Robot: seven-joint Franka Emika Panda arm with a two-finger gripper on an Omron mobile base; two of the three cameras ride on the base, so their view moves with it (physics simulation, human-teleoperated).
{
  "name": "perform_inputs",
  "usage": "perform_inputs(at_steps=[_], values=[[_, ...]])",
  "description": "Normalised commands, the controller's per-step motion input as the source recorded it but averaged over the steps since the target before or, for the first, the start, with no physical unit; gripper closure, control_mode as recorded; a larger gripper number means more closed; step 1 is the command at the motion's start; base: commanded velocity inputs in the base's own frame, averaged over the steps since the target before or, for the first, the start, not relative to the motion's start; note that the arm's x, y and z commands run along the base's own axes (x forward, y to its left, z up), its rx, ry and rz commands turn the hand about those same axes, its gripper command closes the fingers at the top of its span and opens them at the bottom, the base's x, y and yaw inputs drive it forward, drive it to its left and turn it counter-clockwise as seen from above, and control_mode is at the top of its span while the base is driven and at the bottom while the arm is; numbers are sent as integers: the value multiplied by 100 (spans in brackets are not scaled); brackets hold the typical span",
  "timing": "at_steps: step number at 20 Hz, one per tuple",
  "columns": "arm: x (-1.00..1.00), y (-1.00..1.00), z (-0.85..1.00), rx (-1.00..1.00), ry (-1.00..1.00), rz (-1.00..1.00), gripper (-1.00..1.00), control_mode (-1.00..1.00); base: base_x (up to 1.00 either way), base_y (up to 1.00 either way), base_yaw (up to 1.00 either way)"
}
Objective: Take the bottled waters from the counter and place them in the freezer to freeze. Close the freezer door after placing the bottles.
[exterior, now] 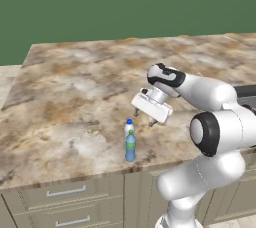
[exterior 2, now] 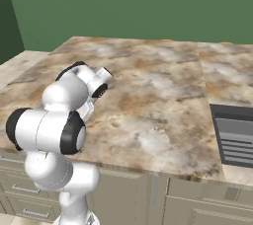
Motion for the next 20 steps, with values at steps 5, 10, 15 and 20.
perform_inputs(at_steps=[5,10,15,20], values=[[10,0,0,3,5,3,-100,-100,0,0,0],[32,0,0,0,12,0,-100,-100,0,0,0],[36,15,0,2,3,0,-100,-100,0,0,0],[1,0,0,0,0,0,-100,-100,0,0,0]])
